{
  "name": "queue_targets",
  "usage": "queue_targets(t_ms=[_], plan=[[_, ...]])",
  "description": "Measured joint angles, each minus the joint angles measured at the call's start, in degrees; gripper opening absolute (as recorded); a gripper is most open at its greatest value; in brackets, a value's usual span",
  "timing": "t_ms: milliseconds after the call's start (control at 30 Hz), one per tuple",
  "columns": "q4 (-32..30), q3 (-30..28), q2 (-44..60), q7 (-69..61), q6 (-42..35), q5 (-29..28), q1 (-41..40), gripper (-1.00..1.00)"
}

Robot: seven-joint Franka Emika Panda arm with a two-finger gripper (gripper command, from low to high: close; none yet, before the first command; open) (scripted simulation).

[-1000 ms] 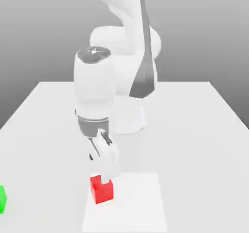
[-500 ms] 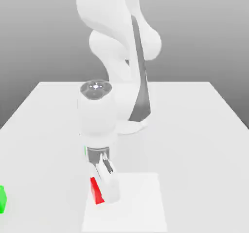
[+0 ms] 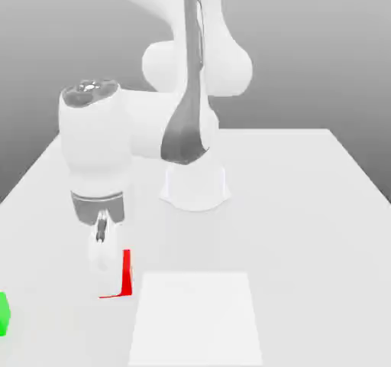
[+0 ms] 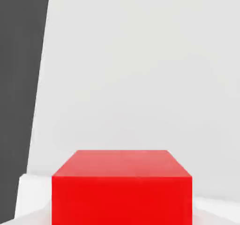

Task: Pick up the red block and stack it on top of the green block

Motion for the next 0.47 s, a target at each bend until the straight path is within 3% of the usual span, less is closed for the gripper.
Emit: queue_targets(t_ms=[200, 333, 367, 467], plan=[[12.25, -7.71, 5.87, 9.63, -6.38, 1.42, -5.77, -1.00], [14.90, -8.72, 12.85, 10.71, -2.06, 2.85, -7.39, -1.00], [15.05, -8.56, 14.55, 10.56, -0.54, 3.15, -7.55, 1.00], [15.05, -8.56, 14.55, 10.56, -0.54, 3.15, -7.55, 1.00]])
